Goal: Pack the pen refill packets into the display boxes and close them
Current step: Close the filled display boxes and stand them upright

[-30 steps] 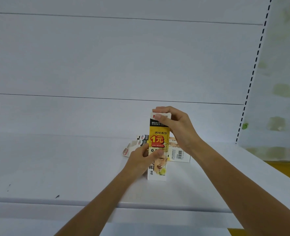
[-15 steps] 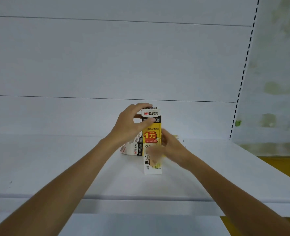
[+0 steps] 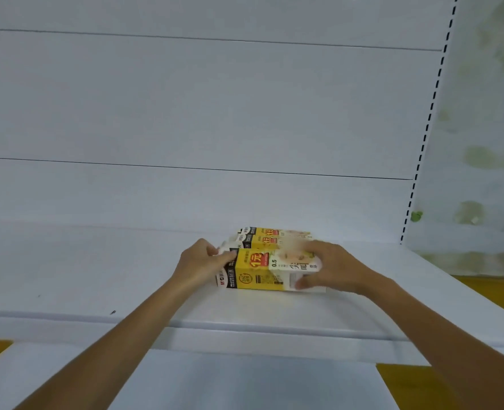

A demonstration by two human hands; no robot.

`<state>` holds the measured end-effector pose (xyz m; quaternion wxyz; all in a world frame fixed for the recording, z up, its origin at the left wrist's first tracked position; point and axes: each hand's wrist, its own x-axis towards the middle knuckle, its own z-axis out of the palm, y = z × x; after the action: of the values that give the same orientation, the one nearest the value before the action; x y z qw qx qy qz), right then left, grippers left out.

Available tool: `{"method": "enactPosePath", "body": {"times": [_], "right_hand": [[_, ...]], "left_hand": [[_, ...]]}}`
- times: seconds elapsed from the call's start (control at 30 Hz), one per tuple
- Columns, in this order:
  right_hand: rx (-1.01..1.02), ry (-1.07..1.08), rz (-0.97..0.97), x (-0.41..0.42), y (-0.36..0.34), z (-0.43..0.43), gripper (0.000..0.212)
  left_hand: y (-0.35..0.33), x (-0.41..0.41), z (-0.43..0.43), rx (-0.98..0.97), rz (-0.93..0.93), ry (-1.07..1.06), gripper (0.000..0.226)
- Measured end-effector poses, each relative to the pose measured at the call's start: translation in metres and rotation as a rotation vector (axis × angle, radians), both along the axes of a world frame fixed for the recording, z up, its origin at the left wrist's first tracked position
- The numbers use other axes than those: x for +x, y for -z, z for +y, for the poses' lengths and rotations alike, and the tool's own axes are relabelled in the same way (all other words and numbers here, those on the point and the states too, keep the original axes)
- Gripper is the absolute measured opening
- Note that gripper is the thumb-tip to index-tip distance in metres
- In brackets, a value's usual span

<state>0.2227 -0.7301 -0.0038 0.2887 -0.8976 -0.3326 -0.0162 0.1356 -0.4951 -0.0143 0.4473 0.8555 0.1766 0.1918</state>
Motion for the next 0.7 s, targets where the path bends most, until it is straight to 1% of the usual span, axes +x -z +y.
{"method": "enactPosePath", "body": {"times": [0.03, 0.1, 0.13, 0.17, 0.23, 0.27, 0.3, 0.37, 0.43, 0.5, 0.57, 0.63, 0.7], "right_hand": [[-0.045, 0.004, 0.035, 0.002, 0.005, -0.003, 0.072], [-0.046, 0.004, 0.104, 0.005, 0.011, -0.007, 0.062], [0.009, -0.007, 0.140, 0.005, 0.011, -0.007, 0.054], [0.107, -0.019, 0.181, 0.005, 0.010, -0.006, 0.044], [0.357, -0.022, 0.246, 0.001, 0.001, 0.002, 0.027], [0.433, 0.003, 0.221, 0.000, -0.004, 0.007, 0.025], [0.446, 0.029, 0.158, 0.000, -0.009, 0.014, 0.023], [0.370, 0.057, 0.012, 0.006, -0.014, 0.028, 0.019], [0.239, 0.069, -0.090, 0.017, -0.015, 0.039, 0.020], [0.078, 0.098, -0.107, 0.028, -0.013, 0.049, 0.030], [-0.056, 0.121, -0.098, 0.036, -0.012, 0.057, 0.039], [-0.108, 0.130, -0.070, 0.042, -0.013, 0.064, 0.044], [-0.142, 0.122, -0.063, 0.047, -0.016, 0.069, 0.045]], "left_hand": [[0.003, -0.002, -0.002, -0.014, 0.017, 0.067, 0.039], [0.004, -0.007, -0.010, 0.020, 0.051, 0.195, 0.053], [0.005, -0.009, -0.014, 0.070, 0.059, 0.225, 0.059], [0.007, -0.008, -0.017, 0.125, 0.056, 0.231, 0.065], [0.009, -0.007, -0.020, 0.207, 0.036, 0.238, 0.069], [0.010, -0.006, -0.019, 0.231, 0.026, 0.259, 0.070], [0.011, -0.004, -0.017, 0.240, 0.006, 0.295, 0.071], [0.014, 0.002, -0.013, 0.232, -0.025, 0.377, 0.071], [0.017, 0.007, -0.011, 0.262, -0.055, 0.409, 0.063], [0.020, 0.013, -0.008, 0.287, -0.057, 0.404, 0.057], [0.020, 0.018, -0.007, 0.334, -0.046, 0.393, 0.056], [0.019, 0.024, -0.006, 0.411, -0.032, 0.385, 0.058], [0.019, 0.029, -0.004, 0.434, -0.019, 0.385, 0.058]]}}
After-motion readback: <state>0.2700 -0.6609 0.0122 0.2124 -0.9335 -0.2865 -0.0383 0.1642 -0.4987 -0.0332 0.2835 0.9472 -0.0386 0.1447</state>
